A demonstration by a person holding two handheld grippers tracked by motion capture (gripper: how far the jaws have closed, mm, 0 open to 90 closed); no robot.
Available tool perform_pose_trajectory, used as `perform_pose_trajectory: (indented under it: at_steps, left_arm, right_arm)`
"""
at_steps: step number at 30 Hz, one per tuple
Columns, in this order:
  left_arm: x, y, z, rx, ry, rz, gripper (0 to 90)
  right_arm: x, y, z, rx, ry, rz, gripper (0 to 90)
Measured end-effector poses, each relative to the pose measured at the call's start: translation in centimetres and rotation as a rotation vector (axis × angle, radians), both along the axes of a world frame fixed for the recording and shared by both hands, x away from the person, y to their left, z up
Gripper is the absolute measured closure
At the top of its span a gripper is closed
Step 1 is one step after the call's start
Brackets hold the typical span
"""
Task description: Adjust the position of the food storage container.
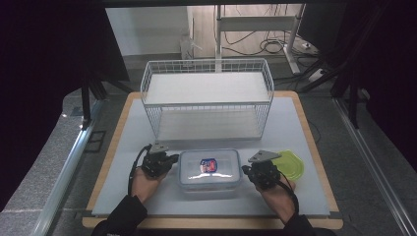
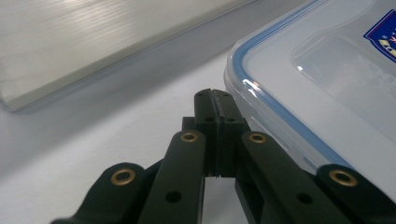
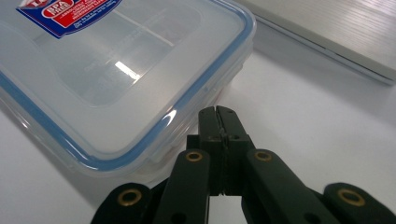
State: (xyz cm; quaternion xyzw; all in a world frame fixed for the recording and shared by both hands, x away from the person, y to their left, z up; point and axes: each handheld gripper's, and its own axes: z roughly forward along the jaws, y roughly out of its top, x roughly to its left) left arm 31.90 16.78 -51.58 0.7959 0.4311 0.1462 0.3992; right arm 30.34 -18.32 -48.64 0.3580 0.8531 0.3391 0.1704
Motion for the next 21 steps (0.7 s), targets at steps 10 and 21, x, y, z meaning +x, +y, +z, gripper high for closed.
perform_pose_trajectory:
  at_steps: [10,21]
  left_arm:
    - [-1.4,1.2,1.2,0.069,-0.074,0.022,76.6]
    - [-5.5,3.2,1.1,0.053,-0.122,0.018,29.8]
  right_arm:
    - [-0.7,-1.1,0.4,-0.001,-0.028,0.021,87.4]
    - [-1.8,-3.0,1.0,0.042,-0.071,-0.002,66.4]
